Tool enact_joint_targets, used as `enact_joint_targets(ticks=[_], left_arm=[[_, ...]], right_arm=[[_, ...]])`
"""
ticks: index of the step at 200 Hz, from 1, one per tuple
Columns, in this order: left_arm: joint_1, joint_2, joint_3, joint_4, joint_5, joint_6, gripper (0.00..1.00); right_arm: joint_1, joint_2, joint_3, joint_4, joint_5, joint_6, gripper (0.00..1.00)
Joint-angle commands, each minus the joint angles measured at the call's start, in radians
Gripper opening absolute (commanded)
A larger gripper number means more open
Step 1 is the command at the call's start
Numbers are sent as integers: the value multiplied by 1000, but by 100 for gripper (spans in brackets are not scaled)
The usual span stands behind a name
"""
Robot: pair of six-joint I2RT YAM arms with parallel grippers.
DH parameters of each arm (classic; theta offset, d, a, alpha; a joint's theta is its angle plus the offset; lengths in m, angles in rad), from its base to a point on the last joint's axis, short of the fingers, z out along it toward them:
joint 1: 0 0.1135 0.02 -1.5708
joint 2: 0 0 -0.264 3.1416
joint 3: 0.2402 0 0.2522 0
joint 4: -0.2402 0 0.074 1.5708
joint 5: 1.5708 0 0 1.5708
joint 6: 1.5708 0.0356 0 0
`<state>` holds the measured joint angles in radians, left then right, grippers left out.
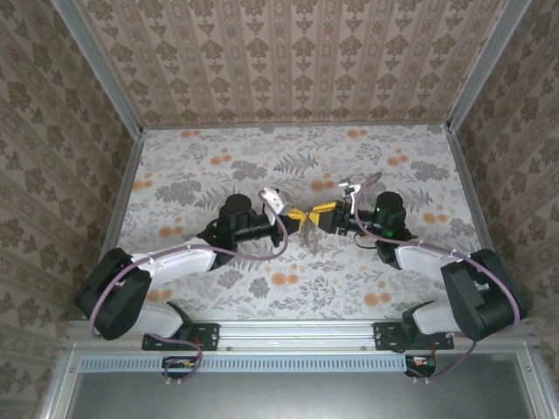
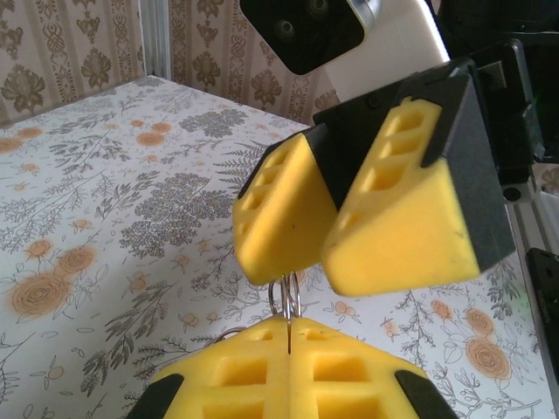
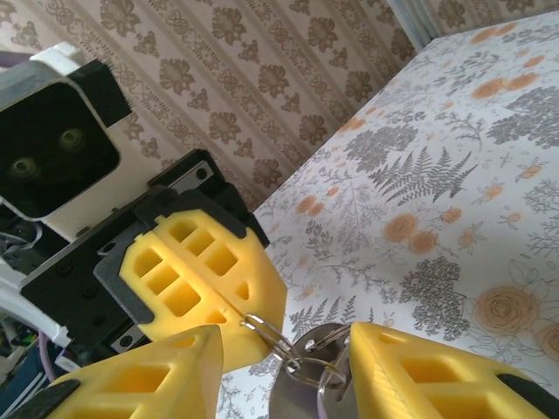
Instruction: Put the keys on the keyring
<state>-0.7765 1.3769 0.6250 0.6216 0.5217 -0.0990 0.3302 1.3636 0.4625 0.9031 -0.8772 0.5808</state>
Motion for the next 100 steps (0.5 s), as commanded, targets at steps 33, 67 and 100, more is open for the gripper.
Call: enact_joint_targets(ticks=[33, 67, 100], left_arm=[[14, 7, 33, 51, 41, -31, 0], [20, 3, 30, 55, 44, -36, 0], [27, 5, 28, 60, 45, -43, 0]], right_arm=[[18, 20, 39, 49, -52, 2, 37], [22, 20, 43, 41, -60, -2, 28], [22, 20, 38, 35, -57, -6, 8]])
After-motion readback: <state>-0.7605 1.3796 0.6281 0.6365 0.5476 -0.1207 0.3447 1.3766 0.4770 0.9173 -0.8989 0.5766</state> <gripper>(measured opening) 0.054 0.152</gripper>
